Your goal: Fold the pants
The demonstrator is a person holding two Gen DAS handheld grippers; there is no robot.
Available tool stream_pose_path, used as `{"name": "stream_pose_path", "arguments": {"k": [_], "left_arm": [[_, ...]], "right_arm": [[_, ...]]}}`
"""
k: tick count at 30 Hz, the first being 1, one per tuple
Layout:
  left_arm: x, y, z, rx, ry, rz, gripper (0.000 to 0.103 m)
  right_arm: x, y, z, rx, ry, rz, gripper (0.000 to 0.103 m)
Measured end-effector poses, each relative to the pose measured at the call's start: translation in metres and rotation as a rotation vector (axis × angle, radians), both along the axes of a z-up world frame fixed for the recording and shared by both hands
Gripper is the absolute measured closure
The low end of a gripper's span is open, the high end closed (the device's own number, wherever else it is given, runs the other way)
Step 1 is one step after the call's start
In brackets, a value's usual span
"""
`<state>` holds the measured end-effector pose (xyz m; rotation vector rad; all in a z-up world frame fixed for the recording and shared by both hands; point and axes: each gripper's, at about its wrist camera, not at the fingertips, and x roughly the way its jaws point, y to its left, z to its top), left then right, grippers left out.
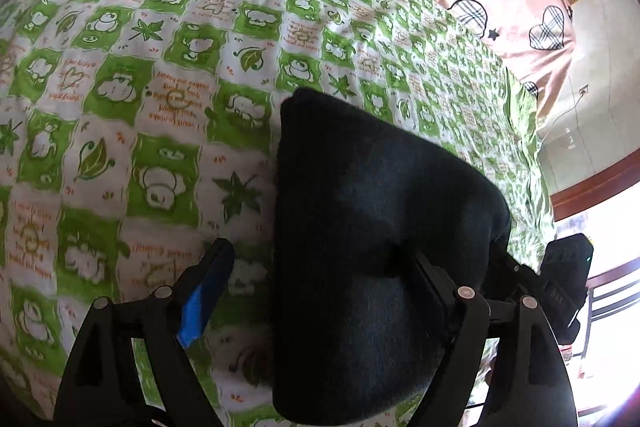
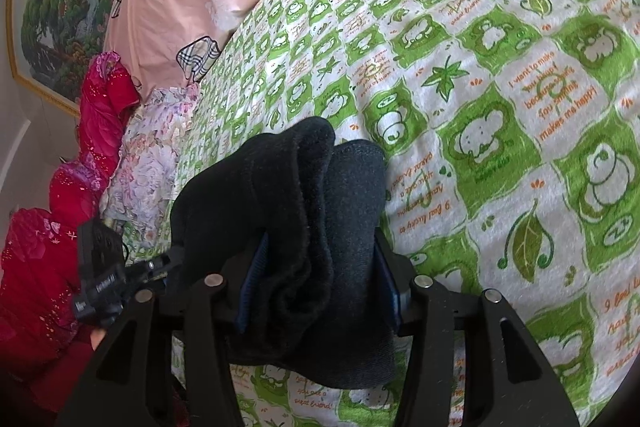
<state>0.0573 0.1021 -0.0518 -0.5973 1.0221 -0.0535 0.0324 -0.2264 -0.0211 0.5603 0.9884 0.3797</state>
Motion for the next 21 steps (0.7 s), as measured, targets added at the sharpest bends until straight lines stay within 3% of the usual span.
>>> {"name": "stream_pose_path", "arguments": {"k": [1,3,6,12,15,21], "left_arm": [[-0.002,-0.006,0.001,0.035,-0.008,-0.009,0.023],[-0.003,-0.014,0.002,0.045,-0.026,-0.038,0.050],[-0.006,-0.020,0.011,0.086,-0.045,-0.047,0.061],[-0.026,-0.005,0.028,0.054,-0.094,-0.015,0.069],[-0.039,0.005,0.048,0.113,-0.137,0.025,0.070],[-0.046,0.043,0.070,0.148,-0.182,0.100,0.070]], "right_arm": [[-0.001,0.001,0.001,-0.008,-0.003,-0.001,0.051],[-0.001,0.005,0.004,-0.040,-0.012,0.005,0.053],[-0.002,0.018,0.018,-0.109,-0.044,0.021,0.059],[0.001,0.038,0.046,-0.090,-0.117,0.061,0.063],[0.008,0.053,0.050,-0.067,-0.135,0.097,0.063],[0.039,0.095,0.055,-0.062,-0.166,0.167,0.064]]}}
